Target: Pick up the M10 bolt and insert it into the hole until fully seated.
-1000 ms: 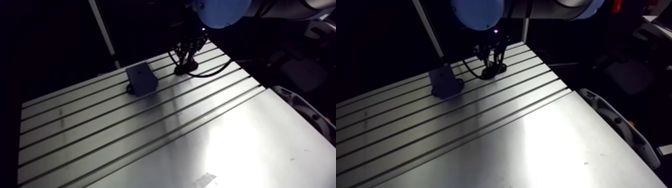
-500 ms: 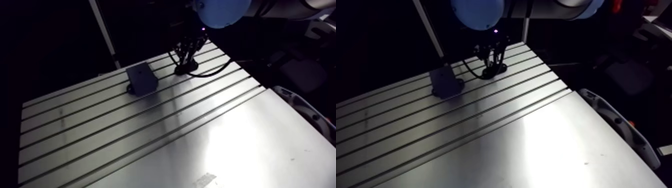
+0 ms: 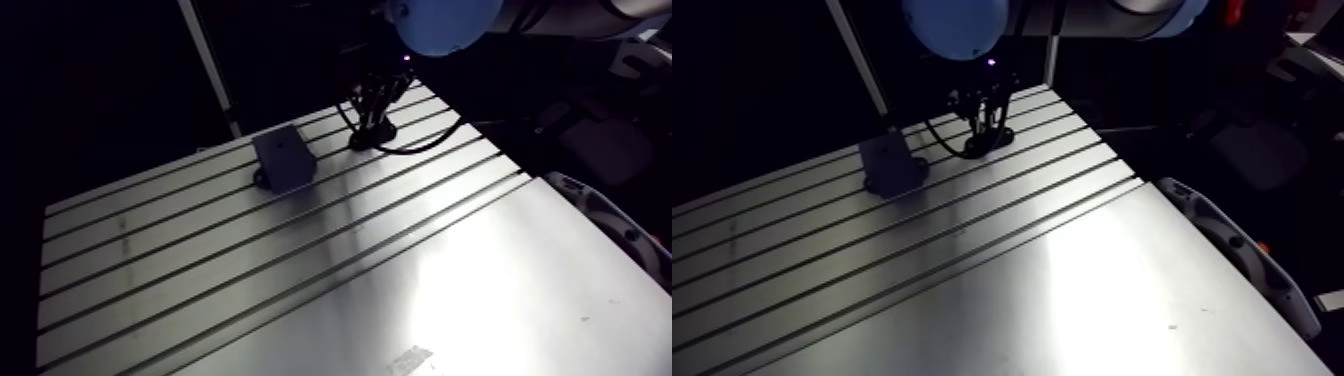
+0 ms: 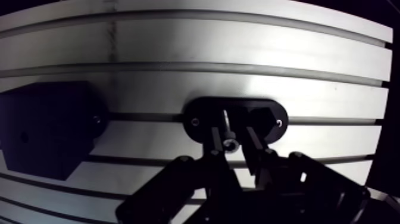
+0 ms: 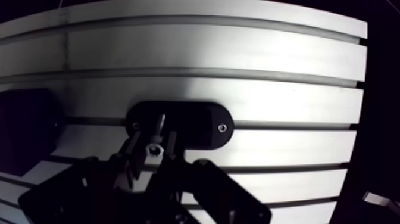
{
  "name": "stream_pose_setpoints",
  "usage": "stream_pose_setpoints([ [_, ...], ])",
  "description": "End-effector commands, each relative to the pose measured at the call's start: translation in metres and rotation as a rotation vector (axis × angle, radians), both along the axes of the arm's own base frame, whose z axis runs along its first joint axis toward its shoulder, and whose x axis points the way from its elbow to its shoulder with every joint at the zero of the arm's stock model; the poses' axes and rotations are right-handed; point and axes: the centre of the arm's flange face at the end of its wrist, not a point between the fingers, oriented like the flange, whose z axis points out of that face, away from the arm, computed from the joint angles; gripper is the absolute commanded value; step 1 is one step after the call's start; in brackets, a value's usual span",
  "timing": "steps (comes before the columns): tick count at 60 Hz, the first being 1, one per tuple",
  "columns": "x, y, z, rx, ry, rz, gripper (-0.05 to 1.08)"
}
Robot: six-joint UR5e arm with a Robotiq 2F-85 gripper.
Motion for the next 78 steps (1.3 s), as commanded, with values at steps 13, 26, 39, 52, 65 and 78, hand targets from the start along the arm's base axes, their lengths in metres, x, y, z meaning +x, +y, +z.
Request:
stream_pose_setpoints([
  [13, 0.0, 0.0, -0.001, -0.004, -0.002, 0.0, 0.69],
  [26, 0.0, 0.0, -0.001, -0.003, 0.001, 0.0, 0.69],
  [39, 0.0, 0.0, -0.001, -0.005, 0.001, 0.0, 0.72],
  [52, -0.001, 0.0, 0.001, -0.005, 0.004, 0.002, 0.78],
  [65, -0.001, 0.001, 0.004, -0.004, 0.01, 0.001, 0.84],
  [78, -0.001, 0.002, 0.009, 0.002, 0.015, 0.0, 0.85],
])
